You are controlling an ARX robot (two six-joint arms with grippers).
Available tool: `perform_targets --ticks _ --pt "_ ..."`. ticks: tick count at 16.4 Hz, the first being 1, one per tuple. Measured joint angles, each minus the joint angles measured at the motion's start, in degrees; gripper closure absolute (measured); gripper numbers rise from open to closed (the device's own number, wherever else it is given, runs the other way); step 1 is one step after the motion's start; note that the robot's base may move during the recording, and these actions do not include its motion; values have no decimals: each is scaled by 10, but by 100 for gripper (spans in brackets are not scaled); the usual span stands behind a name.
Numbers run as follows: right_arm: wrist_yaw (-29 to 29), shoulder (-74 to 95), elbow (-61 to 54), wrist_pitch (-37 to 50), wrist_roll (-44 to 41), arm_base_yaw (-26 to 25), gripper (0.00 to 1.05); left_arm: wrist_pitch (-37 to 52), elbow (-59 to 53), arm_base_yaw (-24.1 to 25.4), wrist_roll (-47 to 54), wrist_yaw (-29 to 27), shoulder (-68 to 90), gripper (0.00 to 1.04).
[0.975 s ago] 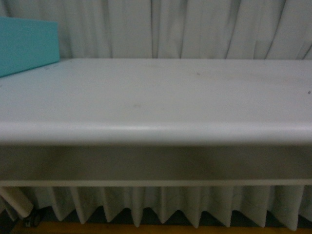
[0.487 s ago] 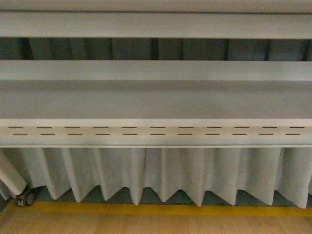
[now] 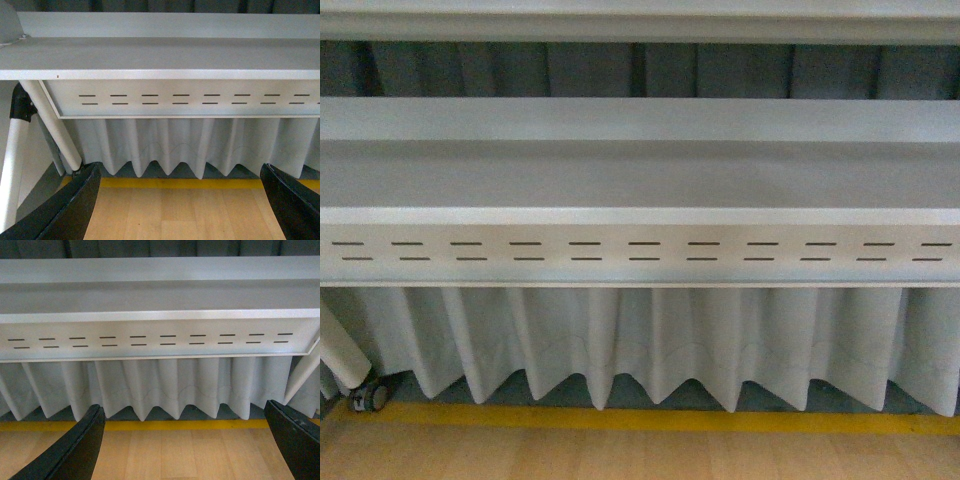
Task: Wind up and store yellow beetle toy
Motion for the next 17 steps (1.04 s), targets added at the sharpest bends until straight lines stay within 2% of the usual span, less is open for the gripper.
perform_targets --ticks 17 --pt "0 0 0 0 0 0 7 0 0 0 0 0 0 7"
